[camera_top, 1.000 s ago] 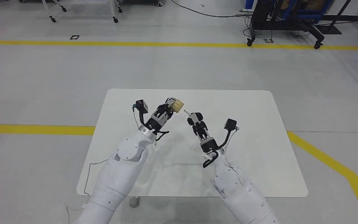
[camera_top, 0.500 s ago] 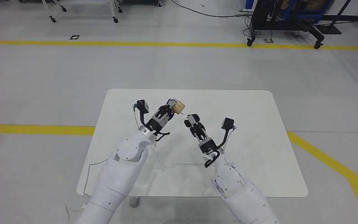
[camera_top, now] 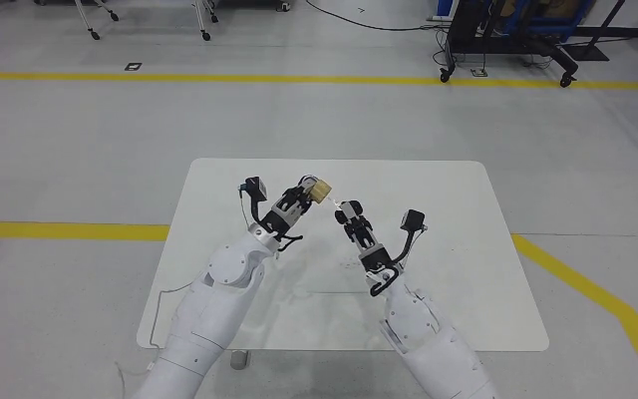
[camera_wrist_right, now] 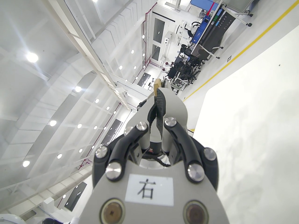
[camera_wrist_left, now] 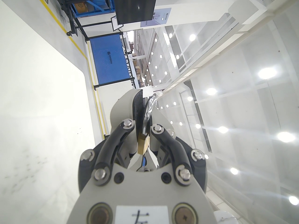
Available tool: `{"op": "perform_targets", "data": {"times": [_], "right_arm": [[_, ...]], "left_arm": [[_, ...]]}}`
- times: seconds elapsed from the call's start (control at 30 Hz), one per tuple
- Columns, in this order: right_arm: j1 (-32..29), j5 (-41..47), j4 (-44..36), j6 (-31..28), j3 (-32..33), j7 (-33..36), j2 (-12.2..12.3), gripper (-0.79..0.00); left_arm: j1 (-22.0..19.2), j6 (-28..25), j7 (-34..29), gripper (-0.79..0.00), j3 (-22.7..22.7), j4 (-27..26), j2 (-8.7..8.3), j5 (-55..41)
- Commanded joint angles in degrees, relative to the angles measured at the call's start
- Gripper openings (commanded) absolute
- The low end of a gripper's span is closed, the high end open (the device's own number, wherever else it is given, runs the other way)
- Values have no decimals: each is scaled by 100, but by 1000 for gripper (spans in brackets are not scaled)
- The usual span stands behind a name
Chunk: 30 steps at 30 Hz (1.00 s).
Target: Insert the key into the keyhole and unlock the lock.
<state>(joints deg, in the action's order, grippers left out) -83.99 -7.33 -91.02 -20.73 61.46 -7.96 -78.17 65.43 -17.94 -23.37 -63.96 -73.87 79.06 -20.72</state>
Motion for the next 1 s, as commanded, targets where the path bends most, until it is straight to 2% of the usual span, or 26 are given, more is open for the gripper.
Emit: {"op": "perform_targets", "data": {"times": [0.0,0.97], "right_arm": [[-7,-5,-7,31,18,16,-2,-785],[58,-159,35,253,38,216,-85,-785]], "left_arm": [[-3,-3,-8,-785,-2,6,3,2],[-41,-40,-138,-785,28,40,37,206]]}}
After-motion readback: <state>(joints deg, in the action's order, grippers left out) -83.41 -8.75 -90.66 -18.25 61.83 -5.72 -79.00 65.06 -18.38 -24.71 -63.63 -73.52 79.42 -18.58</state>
